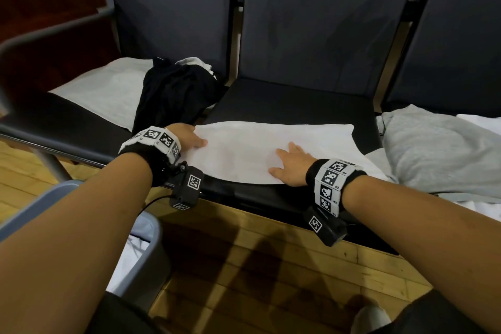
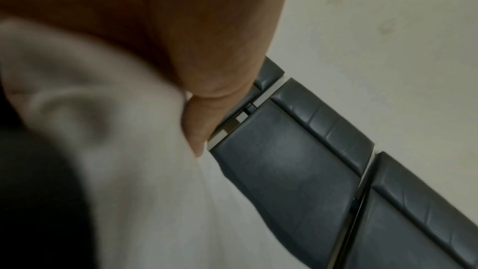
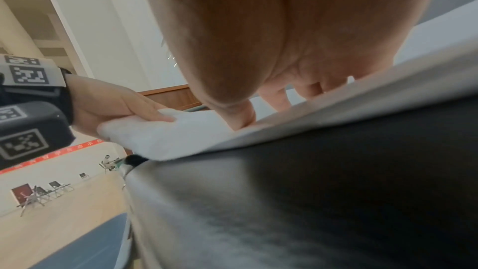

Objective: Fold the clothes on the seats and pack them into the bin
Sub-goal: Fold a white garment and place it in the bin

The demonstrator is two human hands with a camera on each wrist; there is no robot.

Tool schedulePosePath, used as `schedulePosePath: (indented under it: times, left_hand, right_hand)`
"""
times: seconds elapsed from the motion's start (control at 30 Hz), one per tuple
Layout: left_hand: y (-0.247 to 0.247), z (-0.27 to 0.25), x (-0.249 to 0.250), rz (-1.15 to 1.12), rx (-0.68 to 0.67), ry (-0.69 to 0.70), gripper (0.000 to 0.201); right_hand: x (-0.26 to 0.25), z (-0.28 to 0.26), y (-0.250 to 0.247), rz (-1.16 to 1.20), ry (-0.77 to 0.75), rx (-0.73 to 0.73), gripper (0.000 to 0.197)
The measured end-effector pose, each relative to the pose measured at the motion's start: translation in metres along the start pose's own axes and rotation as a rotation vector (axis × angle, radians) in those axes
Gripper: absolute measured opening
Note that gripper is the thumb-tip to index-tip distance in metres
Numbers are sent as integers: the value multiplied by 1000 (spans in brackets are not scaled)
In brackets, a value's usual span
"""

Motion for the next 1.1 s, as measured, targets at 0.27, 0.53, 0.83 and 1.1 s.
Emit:
schedulePosePath:
  times: [0.27, 0.53, 0.83, 1.1]
  left_hand:
    - [-43, -19, -17, -324, 44, 11, 38]
    - [-49, -53, 40, -441, 89, 225, 23]
    - [40, -69, 139, -390, -206, 416, 45]
    - [50, -39, 118, -493, -269, 244, 15]
  right_hand:
    - [-71, 7, 7, 133, -40, -46, 71]
    - [-85, -3, -22, 1160, -33, -39, 21]
    - [22, -11, -43, 1610, 218, 107, 65]
    - [41, -18, -41, 912, 378, 161, 42]
Point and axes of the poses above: each hand's wrist, its own z-axis towards the middle knuckle, its own y-axis out of the palm, x = y × z, the point moved 9 cm from there along z, towards the middle knuckle, and after that the axes turned 6 degrees about -y, right-handed, at the moved point
